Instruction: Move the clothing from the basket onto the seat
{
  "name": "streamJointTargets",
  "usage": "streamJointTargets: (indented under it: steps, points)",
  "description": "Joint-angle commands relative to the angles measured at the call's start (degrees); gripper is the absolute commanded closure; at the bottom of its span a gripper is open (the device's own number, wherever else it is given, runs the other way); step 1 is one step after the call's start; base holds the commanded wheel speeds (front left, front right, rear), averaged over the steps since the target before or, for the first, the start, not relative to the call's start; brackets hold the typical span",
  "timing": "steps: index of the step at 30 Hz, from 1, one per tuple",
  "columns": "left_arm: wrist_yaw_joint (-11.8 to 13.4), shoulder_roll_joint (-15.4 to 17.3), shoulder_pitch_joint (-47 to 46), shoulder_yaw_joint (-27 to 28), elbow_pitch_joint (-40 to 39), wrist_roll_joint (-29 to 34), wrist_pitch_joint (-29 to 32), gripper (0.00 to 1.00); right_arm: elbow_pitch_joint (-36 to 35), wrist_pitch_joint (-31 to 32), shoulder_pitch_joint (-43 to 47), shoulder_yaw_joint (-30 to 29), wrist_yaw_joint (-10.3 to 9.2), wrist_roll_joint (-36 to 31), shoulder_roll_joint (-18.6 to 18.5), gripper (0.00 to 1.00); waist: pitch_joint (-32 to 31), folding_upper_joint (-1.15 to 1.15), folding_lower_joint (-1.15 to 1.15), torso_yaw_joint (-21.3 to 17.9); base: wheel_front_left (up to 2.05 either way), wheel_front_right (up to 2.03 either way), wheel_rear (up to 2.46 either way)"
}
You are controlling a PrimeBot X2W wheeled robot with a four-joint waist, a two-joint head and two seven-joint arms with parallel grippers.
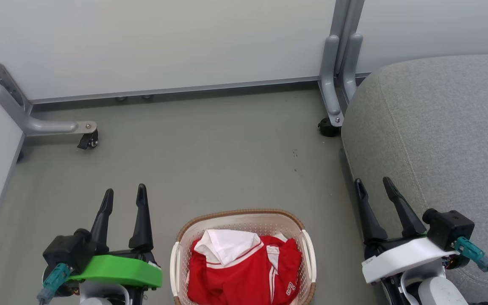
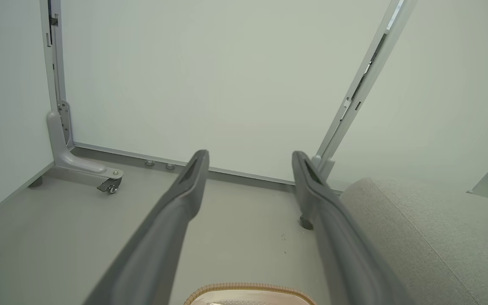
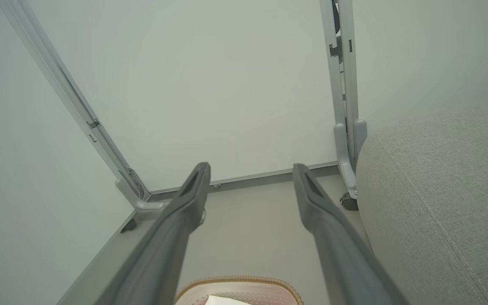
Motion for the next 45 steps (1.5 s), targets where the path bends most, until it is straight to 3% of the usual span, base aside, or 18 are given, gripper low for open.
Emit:
streamJointTargets:
  steps: [1, 33, 45]
  points:
    - [0.4, 0.4, 0.1, -0.2, -0.4, 1.6, -0.7, 0.00, -0.7, -0.6, 0.3, 0.2, 0.03, -1.6, 0.0, 0.00, 0.0, 0.00, 0.00, 0.0, 0.00, 0.00, 0.00]
    - [1.5, 0.5, 1.8, -2.6, -1.1, 13.6, -4.1, 0.00, -1.7, -4.1, 1.7, 0.5, 0.03, -13.5, 0.5, 0.00, -1.3, 0.00, 0.00, -0.2, 0.00, 0.00, 0.00]
    - [1.9, 0.5, 2.1, -2.4, -0.7, 13.4, -4.0, 0.00, -1.4, -4.0, 1.9, 0.4, 0.03, -13.1, 0.6, 0.00, -2.0, 0.00, 0.00, -0.4, 0.00, 0.00, 0.00]
